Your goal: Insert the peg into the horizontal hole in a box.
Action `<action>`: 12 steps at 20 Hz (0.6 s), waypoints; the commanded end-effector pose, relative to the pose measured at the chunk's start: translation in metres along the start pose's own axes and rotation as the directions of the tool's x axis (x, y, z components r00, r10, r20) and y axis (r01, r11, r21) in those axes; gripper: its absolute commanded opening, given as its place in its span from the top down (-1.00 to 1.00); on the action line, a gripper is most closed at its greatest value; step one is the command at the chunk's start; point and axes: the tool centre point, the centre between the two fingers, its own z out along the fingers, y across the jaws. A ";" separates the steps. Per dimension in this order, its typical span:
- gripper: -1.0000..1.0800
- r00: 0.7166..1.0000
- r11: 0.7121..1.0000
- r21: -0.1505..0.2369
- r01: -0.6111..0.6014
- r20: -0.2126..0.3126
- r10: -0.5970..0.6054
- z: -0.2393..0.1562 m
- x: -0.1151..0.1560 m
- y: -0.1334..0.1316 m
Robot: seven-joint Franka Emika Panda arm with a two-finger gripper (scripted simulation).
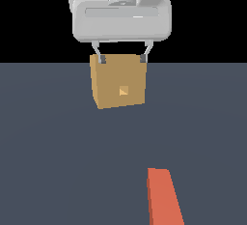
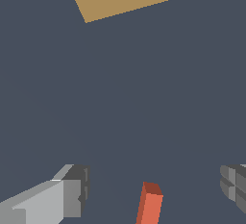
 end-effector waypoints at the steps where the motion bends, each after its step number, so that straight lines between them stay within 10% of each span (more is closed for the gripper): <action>1: -0.92 1.000 1.000 0.000 0.000 0.000 0.000 0.000 0.000 0.000; 12: -0.92 0.999 0.999 0.005 -0.033 -0.004 0.033 0.028 -0.058 0.006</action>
